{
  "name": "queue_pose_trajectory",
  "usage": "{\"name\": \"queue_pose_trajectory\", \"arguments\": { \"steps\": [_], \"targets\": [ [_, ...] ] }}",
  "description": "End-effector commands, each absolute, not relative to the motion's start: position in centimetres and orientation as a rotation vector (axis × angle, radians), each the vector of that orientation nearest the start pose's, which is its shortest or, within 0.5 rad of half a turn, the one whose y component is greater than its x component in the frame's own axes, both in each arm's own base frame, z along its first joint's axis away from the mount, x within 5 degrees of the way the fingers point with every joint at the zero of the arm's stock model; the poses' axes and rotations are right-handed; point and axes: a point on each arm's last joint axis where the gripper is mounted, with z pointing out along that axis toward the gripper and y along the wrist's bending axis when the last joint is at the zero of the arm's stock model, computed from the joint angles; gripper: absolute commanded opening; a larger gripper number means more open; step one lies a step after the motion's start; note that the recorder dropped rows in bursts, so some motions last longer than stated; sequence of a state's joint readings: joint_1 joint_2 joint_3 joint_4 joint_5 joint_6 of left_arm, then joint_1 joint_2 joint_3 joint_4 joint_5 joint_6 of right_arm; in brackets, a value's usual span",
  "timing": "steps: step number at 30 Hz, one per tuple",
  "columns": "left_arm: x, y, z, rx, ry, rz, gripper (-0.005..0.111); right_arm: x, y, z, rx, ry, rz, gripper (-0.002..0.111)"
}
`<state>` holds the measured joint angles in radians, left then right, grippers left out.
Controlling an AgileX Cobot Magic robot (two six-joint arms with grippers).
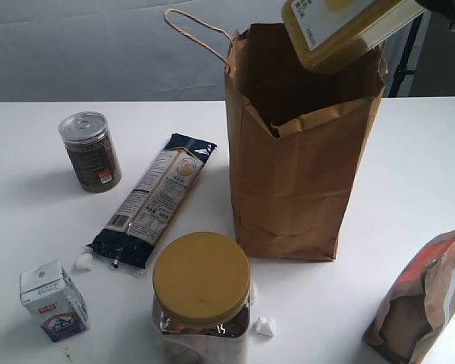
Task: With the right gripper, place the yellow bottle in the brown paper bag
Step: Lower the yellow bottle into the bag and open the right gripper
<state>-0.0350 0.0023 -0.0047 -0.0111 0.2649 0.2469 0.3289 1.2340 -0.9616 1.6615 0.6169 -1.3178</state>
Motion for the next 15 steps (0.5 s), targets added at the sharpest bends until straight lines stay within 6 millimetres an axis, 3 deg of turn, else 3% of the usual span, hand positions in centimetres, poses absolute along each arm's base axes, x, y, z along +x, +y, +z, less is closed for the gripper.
{"name": "queue_pose_trajectory", "arguments": {
  "steps": [1,4,8,10,13,15],
  "targets": [
    [5.5,-0.2,18.9,0.235,1.732,0.136,0.0,26.2,14.9,37.9,-0.488,1.692,1.072,0.0],
    [5.5,-0.2,18.9,0.235,1.732,0.136,0.0,27.5,16.4,35.8,-0.557,1.78,1.072,0.0],
    [5.5,-0.2,18.9,0.235,1.732,0.136,0.0,27.7,18.7,33.6,-0.64,1.851,0.962,0.004],
    [5.5,-0.2,18.9,0.235,1.732,0.136,0.0,27.5,19.3,33.6,-0.639,1.847,0.93,0.02],
    [5.5,-0.2,18.9,0.235,1.732,0.136,0.0,27.6,19.3,33.5,-0.629,1.849,0.923,0.056],
    [5.5,-0.2,18.9,0.235,1.732,0.136,0.0,27.6,19.3,33.5,-0.629,1.849,0.923,0.064]
  ]
}}
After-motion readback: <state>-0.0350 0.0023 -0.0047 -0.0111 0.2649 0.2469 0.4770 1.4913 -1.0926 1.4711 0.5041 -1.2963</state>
